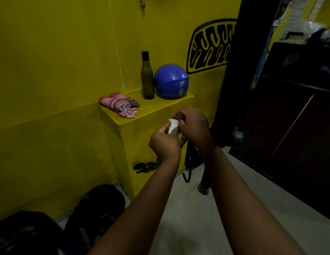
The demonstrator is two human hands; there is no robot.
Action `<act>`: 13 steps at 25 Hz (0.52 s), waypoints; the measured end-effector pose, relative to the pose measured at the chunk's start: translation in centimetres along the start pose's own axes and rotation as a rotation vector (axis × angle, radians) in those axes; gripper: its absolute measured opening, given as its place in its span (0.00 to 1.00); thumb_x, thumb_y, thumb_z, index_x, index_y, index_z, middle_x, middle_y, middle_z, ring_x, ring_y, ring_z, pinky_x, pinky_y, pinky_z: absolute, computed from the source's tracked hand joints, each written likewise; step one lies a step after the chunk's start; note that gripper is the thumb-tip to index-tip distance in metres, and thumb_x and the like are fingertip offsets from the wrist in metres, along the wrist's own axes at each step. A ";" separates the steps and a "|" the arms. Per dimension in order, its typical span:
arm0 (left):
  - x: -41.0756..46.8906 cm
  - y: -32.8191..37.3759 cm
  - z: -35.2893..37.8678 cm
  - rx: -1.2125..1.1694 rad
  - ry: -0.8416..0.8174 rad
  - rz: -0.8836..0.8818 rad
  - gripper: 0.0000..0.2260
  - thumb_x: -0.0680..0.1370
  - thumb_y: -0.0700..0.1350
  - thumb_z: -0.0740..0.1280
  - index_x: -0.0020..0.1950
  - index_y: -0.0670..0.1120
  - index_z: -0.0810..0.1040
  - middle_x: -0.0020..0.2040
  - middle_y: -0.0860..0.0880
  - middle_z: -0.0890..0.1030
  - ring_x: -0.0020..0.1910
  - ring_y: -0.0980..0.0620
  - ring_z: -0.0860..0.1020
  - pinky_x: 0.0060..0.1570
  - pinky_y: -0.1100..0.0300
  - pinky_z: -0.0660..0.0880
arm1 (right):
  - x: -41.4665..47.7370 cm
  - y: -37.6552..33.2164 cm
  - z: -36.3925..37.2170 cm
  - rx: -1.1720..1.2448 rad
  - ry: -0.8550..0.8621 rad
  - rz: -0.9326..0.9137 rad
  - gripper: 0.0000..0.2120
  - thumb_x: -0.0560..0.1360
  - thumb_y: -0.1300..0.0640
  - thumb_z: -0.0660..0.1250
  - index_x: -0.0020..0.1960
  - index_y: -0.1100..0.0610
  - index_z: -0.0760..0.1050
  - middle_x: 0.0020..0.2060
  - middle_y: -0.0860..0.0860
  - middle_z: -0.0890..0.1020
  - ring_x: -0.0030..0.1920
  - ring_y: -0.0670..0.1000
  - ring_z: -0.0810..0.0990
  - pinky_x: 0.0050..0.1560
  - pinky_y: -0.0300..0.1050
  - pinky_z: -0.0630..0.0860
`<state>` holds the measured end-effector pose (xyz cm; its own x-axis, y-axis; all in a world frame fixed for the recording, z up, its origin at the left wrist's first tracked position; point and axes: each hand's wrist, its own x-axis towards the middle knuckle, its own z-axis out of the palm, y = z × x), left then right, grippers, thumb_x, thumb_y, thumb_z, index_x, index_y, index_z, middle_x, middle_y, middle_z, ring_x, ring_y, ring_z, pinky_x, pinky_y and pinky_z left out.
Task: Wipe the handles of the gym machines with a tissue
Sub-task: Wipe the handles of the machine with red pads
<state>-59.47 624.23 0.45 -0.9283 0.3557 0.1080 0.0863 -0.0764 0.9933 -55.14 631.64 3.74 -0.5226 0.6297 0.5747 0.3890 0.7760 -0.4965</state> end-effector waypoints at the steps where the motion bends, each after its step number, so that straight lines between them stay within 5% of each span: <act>1: 0.0 0.0 -0.4 0.046 -0.021 0.081 0.13 0.74 0.43 0.73 0.58 0.43 0.83 0.51 0.46 0.85 0.48 0.51 0.83 0.49 0.53 0.81 | -0.4 0.1 0.2 -0.021 0.021 -0.068 0.10 0.73 0.62 0.65 0.49 0.57 0.83 0.45 0.52 0.85 0.47 0.52 0.81 0.48 0.42 0.71; 5: 0.7 0.4 -2.0 0.049 -0.109 0.153 0.11 0.74 0.37 0.71 0.55 0.44 0.83 0.51 0.49 0.84 0.50 0.55 0.81 0.52 0.59 0.79 | -2.7 -0.2 1.7 -0.049 0.112 -0.154 0.18 0.71 0.60 0.59 0.56 0.60 0.81 0.49 0.56 0.84 0.50 0.57 0.80 0.53 0.44 0.69; 8: 1.7 1.1 -3.7 -0.075 -0.245 0.120 0.10 0.76 0.33 0.68 0.52 0.46 0.81 0.50 0.50 0.83 0.50 0.55 0.81 0.53 0.57 0.79 | -3.8 -1.5 2.2 0.042 0.212 -0.081 0.15 0.75 0.62 0.62 0.59 0.60 0.80 0.51 0.55 0.83 0.52 0.55 0.80 0.53 0.43 0.70; 11: 2.1 1.6 -5.9 -0.178 -0.332 0.087 0.09 0.77 0.32 0.65 0.53 0.43 0.80 0.48 0.50 0.83 0.47 0.56 0.82 0.48 0.60 0.80 | -4.5 -3.9 2.6 0.439 0.223 0.136 0.10 0.76 0.61 0.66 0.56 0.57 0.80 0.49 0.49 0.84 0.51 0.48 0.81 0.52 0.38 0.75; 13: 1.9 2.0 -7.7 -0.197 -0.349 0.065 0.09 0.78 0.33 0.64 0.54 0.42 0.81 0.47 0.50 0.83 0.43 0.59 0.82 0.43 0.64 0.79 | -4.9 -5.2 3.2 0.723 0.157 0.298 0.08 0.75 0.59 0.68 0.55 0.55 0.80 0.47 0.48 0.84 0.49 0.46 0.83 0.51 0.44 0.79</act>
<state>-63.82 617.62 2.31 -0.7419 0.6362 0.2117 0.0385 -0.2748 0.9607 -57.06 624.37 1.44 -0.3400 0.8468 0.4091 -0.1214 0.3919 -0.9120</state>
